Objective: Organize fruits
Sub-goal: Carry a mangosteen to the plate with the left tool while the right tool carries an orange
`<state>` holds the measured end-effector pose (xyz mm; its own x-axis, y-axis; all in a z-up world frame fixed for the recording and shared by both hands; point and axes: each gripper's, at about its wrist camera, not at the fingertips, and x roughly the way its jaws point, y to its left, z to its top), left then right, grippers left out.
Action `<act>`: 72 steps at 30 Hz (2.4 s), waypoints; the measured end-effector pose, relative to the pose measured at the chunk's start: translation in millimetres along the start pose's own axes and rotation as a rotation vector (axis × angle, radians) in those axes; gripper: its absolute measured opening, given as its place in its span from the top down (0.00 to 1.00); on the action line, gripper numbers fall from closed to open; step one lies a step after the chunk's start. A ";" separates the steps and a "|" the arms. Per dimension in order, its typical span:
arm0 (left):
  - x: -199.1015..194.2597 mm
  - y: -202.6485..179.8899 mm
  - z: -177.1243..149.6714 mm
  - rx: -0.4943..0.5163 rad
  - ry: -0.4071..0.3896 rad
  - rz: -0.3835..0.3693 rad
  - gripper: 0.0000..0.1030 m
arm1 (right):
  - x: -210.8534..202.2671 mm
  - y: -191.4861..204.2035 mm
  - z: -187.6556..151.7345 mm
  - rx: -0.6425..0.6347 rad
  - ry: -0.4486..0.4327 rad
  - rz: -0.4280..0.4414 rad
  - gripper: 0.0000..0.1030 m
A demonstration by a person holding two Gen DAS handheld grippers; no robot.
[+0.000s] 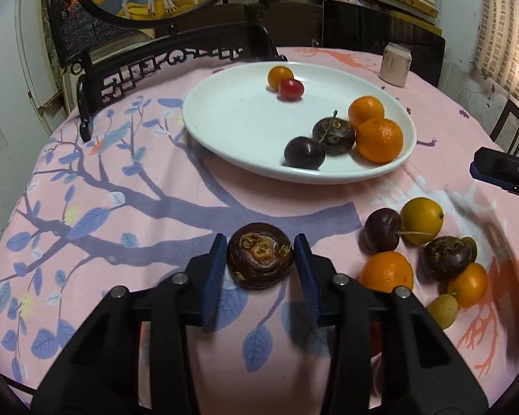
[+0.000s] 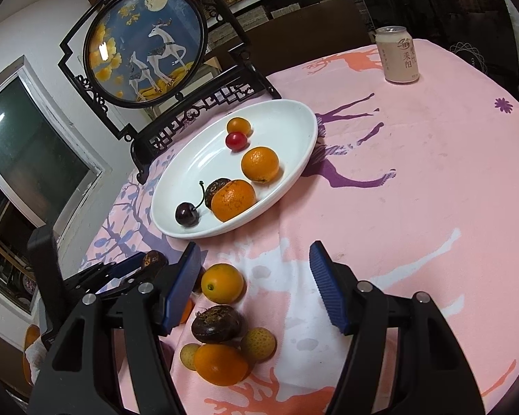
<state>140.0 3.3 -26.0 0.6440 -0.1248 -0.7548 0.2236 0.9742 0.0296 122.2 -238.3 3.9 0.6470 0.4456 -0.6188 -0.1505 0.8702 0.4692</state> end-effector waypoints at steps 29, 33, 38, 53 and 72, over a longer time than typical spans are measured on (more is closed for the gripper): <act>-1.8 -0.7 -2.5 0.000 0.000 -0.017 0.62 | 43.4 15.8 -18.9 -0.018 0.156 0.076 0.65; -20.1 4.6 -0.7 -0.026 -0.057 -0.025 0.62 | 18.2 10.7 -9.2 -0.004 0.073 0.092 0.65; -38.5 5.4 12.4 -0.045 -0.113 -0.026 0.62 | -5.0 2.6 0.6 0.017 -0.021 0.079 0.65; 20.4 15.1 101.6 -0.126 -0.096 0.054 0.62 | 46.6 25.6 89.4 -0.095 -0.101 -0.102 0.65; 7.9 28.8 73.6 -0.166 -0.135 0.129 0.16 | 33.0 46.6 79.0 -0.166 -0.139 -0.108 0.39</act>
<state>205.4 16.6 17.1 0.7538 -0.0101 -0.6570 0.0170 0.9998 0.0042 195.6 -199.7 55.1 0.7612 0.3245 -0.5615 -0.1882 0.9391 0.2876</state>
